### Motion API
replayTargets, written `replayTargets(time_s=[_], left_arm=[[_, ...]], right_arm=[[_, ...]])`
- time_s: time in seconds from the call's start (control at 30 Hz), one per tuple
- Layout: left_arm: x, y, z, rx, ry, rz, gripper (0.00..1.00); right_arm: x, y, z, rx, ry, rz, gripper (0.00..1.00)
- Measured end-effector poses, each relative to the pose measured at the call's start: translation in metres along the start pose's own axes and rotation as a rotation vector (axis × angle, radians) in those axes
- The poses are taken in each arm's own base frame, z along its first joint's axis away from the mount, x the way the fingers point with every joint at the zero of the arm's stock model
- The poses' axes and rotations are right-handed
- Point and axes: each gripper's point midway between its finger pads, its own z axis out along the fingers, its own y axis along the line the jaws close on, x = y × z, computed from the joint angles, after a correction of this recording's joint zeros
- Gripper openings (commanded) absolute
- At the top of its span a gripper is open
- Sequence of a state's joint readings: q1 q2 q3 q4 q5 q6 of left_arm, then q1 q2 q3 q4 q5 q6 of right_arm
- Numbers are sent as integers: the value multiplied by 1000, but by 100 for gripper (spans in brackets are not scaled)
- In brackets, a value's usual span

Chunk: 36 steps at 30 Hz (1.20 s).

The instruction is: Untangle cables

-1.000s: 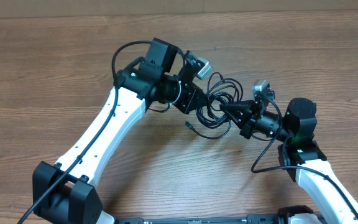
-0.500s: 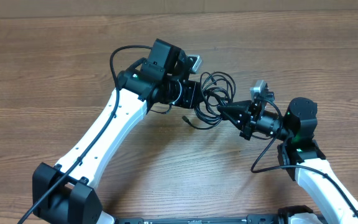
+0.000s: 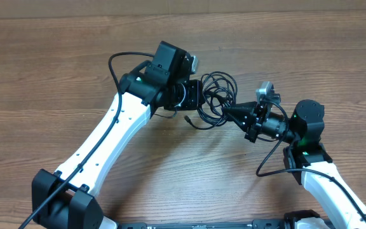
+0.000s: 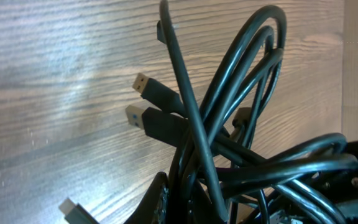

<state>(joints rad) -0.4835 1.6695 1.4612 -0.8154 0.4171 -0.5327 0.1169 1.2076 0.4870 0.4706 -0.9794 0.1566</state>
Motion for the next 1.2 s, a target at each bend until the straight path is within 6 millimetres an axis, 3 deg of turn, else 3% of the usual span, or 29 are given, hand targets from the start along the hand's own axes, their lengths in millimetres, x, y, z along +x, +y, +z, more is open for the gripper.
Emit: replayTargets(time_s=[0.23,0.6,0.97,1.2], left_arm=[[-1,6,0,-36,-13,-92,5],[1,36,-4,-186,-69,-436,5],[-3,43,-6,-222,-107,-489,4],[14,54,-10,-277,-78,-711,5]], right_arm=[[0,1,0,-3,2,1,4],[4,2,1,-12,16,18,4],[5,3,1,-16,17,18,4],[6,6,2,-25,22,19,4]])
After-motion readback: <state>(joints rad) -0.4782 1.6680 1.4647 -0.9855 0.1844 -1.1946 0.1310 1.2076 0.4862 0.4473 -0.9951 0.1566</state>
